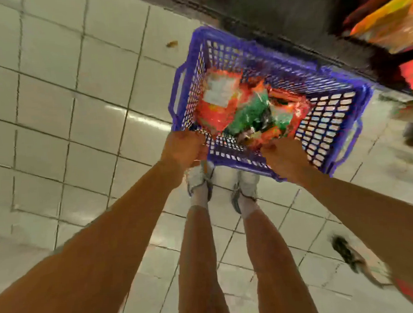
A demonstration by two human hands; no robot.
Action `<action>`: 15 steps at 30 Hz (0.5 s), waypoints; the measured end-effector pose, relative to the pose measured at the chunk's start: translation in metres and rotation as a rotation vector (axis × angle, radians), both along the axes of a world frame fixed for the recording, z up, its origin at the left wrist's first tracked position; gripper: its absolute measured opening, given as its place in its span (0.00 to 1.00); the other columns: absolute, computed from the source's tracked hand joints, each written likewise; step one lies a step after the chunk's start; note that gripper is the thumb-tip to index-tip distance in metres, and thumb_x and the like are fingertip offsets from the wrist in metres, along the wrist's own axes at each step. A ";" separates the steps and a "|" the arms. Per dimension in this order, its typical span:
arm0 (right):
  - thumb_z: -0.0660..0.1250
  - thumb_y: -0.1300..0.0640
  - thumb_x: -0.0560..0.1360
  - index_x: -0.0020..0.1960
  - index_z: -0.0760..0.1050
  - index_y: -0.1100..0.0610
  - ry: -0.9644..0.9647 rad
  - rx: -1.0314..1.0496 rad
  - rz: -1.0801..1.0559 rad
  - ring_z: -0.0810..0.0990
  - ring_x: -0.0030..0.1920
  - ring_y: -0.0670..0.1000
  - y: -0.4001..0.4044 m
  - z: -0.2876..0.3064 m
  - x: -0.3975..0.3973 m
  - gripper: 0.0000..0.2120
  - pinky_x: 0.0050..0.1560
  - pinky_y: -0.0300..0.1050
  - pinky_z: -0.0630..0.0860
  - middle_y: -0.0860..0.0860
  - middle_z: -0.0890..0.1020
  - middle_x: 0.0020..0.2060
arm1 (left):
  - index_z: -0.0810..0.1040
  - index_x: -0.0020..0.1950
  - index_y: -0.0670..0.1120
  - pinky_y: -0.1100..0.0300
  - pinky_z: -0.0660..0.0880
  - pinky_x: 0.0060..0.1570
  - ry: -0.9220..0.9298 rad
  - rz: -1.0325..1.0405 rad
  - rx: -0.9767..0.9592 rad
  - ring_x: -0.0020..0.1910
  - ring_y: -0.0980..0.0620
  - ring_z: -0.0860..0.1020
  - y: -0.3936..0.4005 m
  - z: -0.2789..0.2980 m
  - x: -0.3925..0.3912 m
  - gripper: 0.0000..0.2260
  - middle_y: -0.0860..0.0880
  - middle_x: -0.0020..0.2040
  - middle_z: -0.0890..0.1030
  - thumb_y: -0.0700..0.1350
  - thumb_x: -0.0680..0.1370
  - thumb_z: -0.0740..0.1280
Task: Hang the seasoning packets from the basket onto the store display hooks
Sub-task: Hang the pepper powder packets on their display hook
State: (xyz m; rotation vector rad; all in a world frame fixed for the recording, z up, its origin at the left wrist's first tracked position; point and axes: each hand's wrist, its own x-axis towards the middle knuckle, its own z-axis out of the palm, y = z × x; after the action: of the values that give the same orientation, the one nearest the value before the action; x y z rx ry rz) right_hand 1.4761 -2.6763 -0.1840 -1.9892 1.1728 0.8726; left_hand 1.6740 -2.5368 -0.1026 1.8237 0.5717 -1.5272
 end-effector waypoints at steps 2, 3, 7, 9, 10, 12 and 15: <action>0.60 0.55 0.80 0.47 0.79 0.57 0.008 -0.070 0.151 0.82 0.47 0.64 -0.001 -0.050 0.006 0.10 0.39 0.48 0.72 0.61 0.83 0.43 | 0.76 0.48 0.43 0.59 0.72 0.37 -0.008 -0.050 0.013 0.36 0.47 0.75 -0.005 -0.041 0.001 0.06 0.42 0.42 0.78 0.38 0.82 0.61; 0.60 0.55 0.79 0.49 0.79 0.55 0.033 -0.088 0.218 0.82 0.48 0.63 -0.002 -0.072 0.011 0.09 0.38 0.48 0.71 0.61 0.84 0.46 | 0.76 0.45 0.43 0.59 0.72 0.36 -0.003 -0.064 0.020 0.37 0.46 0.75 -0.006 -0.059 0.001 0.07 0.42 0.41 0.78 0.38 0.82 0.62; 0.69 0.58 0.74 0.70 0.71 0.56 0.042 -0.116 0.543 0.74 0.67 0.63 -0.005 -0.157 0.037 0.24 0.54 0.56 0.79 0.61 0.76 0.66 | 0.76 0.39 0.45 0.54 0.72 0.38 -0.019 -0.139 0.006 0.41 0.43 0.75 -0.007 -0.128 -0.002 0.12 0.43 0.38 0.78 0.37 0.81 0.60; 0.73 0.60 0.71 0.78 0.59 0.58 -0.012 -0.178 0.770 0.57 0.79 0.64 -0.007 -0.198 0.055 0.39 0.71 0.64 0.69 0.62 0.60 0.78 | 0.79 0.40 0.46 0.49 0.78 0.45 -0.096 -0.255 0.003 0.42 0.38 0.80 -0.006 -0.151 -0.005 0.08 0.41 0.40 0.83 0.40 0.77 0.64; 0.74 0.59 0.70 0.81 0.53 0.57 -0.028 -0.203 0.864 0.49 0.81 0.64 -0.007 -0.217 0.064 0.46 0.75 0.66 0.60 0.60 0.51 0.81 | 0.81 0.40 0.45 0.45 0.81 0.48 -0.133 -0.315 -0.009 0.44 0.35 0.82 -0.005 -0.160 -0.007 0.06 0.40 0.42 0.85 0.42 0.74 0.64; 0.74 0.57 0.72 0.82 0.42 0.52 -0.035 -0.254 0.988 0.40 0.81 0.61 -0.009 -0.251 0.076 0.52 0.77 0.66 0.47 0.56 0.41 0.82 | 0.82 0.45 0.41 0.36 0.80 0.51 -0.162 -0.373 -0.040 0.48 0.32 0.82 -0.003 -0.174 -0.011 0.12 0.36 0.46 0.84 0.46 0.69 0.63; 0.72 0.50 0.75 0.82 0.37 0.45 -0.013 -0.297 1.020 0.39 0.81 0.59 -0.013 -0.276 0.075 0.51 0.77 0.67 0.43 0.52 0.38 0.82 | 0.81 0.48 0.38 0.32 0.79 0.48 -0.163 -0.431 -0.060 0.47 0.32 0.82 -0.001 -0.187 -0.014 0.16 0.34 0.48 0.84 0.46 0.69 0.61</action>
State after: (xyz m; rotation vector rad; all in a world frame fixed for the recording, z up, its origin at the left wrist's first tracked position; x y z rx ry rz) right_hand 1.5515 -2.6898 -0.4602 -2.8667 0.1927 1.1808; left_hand 1.6597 -2.5380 -0.2899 2.0921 0.0518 -1.6215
